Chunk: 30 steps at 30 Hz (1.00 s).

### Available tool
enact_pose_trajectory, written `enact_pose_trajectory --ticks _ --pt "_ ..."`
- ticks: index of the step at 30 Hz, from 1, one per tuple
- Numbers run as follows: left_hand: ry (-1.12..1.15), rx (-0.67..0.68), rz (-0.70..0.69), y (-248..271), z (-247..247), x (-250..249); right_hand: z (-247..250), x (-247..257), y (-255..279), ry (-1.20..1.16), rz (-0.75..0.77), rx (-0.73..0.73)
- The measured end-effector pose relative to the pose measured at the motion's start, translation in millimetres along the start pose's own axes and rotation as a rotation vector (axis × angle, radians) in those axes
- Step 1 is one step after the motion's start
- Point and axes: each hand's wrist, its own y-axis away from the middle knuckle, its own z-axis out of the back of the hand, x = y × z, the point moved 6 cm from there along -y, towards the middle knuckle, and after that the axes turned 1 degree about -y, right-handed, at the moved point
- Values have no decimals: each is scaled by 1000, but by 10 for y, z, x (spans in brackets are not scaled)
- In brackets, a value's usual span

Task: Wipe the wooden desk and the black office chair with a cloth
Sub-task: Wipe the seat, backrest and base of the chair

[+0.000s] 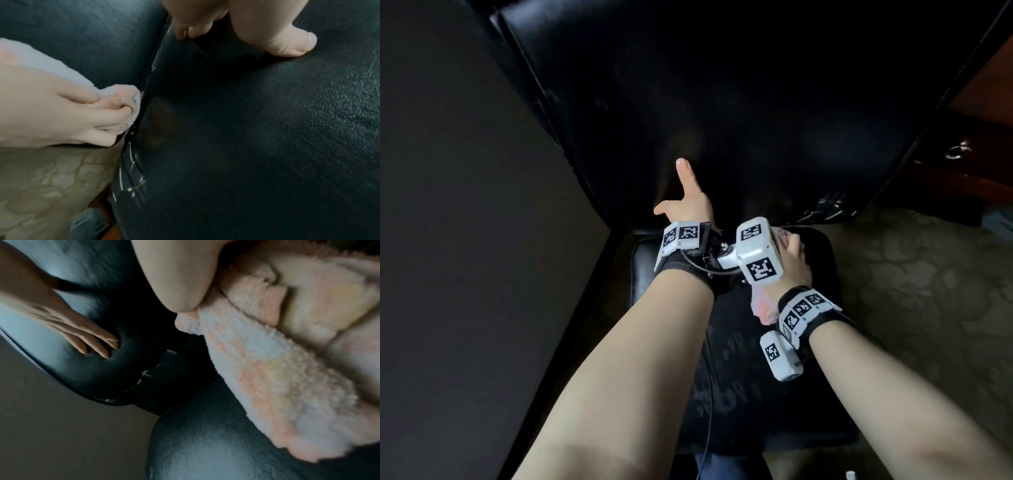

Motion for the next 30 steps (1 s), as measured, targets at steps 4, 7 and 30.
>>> enact_pose_trajectory --ticks 4,7,30 --pt "-29 0 67 221 -73 26 427 87 245 -193 109 -142" --pt "-65 53 98 405 -208 71 682 25 286 -239 131 -278" --pt "-60 3 -5 205 -380 3 254 -347 -262 181 -14 -40"
